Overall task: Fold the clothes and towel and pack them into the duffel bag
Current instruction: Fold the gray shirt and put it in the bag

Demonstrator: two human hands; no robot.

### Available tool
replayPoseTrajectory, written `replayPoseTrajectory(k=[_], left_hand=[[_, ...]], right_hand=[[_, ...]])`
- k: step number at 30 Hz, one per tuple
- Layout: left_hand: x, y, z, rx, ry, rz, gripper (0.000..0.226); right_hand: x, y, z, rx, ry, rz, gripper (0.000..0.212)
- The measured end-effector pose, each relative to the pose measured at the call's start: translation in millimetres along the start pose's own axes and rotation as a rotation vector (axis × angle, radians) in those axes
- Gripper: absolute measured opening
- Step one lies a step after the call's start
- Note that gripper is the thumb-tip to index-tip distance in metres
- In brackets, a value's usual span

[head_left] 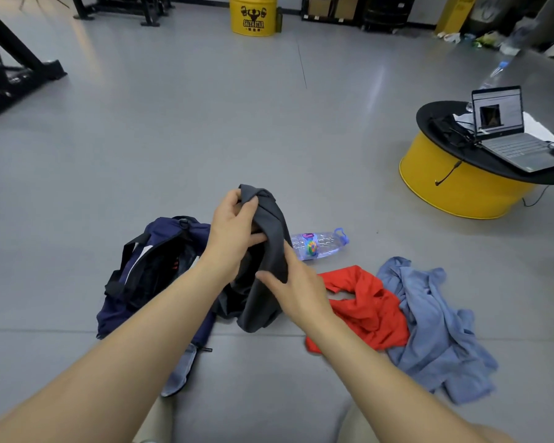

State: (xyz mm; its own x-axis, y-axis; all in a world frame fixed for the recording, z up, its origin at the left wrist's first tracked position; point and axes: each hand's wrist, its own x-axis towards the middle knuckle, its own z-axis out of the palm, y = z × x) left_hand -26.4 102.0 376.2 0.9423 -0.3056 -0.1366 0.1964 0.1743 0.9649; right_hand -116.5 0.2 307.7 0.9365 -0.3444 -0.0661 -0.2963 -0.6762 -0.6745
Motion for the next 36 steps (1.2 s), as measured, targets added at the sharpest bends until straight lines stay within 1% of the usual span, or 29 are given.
replayPoseTrajectory(k=[1, 2, 4, 5, 7, 8, 10, 12, 13, 15, 16, 17, 19, 21, 23, 25, 26, 28, 31, 34, 35, 36], left_hand=[[1, 2, -2, -0.026, 0.003, -0.004, 0.016], [2, 4, -4, -0.018, 0.009, 0.003, 0.017], [7, 1, -13, 0.072, 0.016, 0.044, 0.018], [11, -5, -19, 0.175, 0.022, 0.079, 0.019], [17, -18, -32, 0.458, -0.008, 0.115, 0.023], [19, -24, -36, 0.586, -0.046, 0.104, 0.026], [17, -35, -40, 0.804, -0.185, 0.089, 0.029], [5, -42, -37, 1.038, -0.328, 0.076, 0.021], [0, -48, -37, 1.095, -0.388, 0.062, 0.018], [-10, -60, -39, 1.087, -0.448, 0.000, 0.040], [-14, -68, -40, 1.085, -0.441, -0.035, 0.046], [-16, -76, -42, 1.102, -0.410, -0.046, 0.041], [-19, -83, -41, 1.154, -0.324, -0.065, 0.018], [-15, -85, -40, 1.110, -0.273, -0.076, 0.021], [-10, -78, -37, 0.907, -0.288, -0.107, 0.020], [-4, -69, -31, 0.645, -0.258, -0.138, 0.019], [-2, -60, -27, 0.515, -0.227, -0.156, 0.015], [1, -45, -21, 0.327, -0.150, -0.177, 0.015], [8, -32, -18, 0.174, -0.077, -0.209, 0.023], [11, -20, -16, 0.051, -0.056, -0.217, 0.024], [11, -16, -14, 0.000, -0.065, -0.215, 0.021], [12, -11, -13, -0.042, -0.081, -0.206, 0.018]], right_hand=[[4, 2, 3, -0.006, 0.047, 0.015, 0.034], [9, 3, 3, 0.031, 0.070, 0.033, 0.019], [18, 3, -1, 0.196, 0.041, 0.060, 0.023], [22, 1, -5, 0.310, 0.019, 0.050, 0.022], [28, -5, -14, 0.484, 0.001, 0.033, 0.021], [31, -8, -18, 0.557, 0.010, 0.037, 0.023], [34, -13, -25, 0.687, 0.031, 0.064, 0.027], [34, -18, -32, 0.821, 0.036, 0.115, 0.030], [35, -21, -36, 0.883, 0.031, 0.144, 0.029], [35, -25, -43, 0.957, 0.023, 0.182, 0.025], [36, -26, -46, 0.989, 0.017, 0.186, 0.023], [36, -27, -49, 1.033, 0.009, 0.183, 0.023], [37, -29, -54, 1.122, -0.007, 0.168, 0.023], [37, -26, -58, 1.167, -0.019, 0.150, 0.023], [37, -22, -58, 1.139, -0.032, 0.122, 0.020], [38, -13, -54, 0.982, -0.042, 0.122, 0.019], [40, -6, -50, 0.875, -0.058, 0.131, 0.020], [41, 7, -41, 0.656, -0.129, 0.128, 0.024], [37, 19, -31, 0.352, -0.286, 0.068, 0.036], [27, 20, -25, 0.149, -0.429, 0.093, 0.052], [23, 20, -23, 0.097, -0.422, 0.098, 0.054], [21, 18, -19, 0.039, -0.372, 0.096, 0.056]])
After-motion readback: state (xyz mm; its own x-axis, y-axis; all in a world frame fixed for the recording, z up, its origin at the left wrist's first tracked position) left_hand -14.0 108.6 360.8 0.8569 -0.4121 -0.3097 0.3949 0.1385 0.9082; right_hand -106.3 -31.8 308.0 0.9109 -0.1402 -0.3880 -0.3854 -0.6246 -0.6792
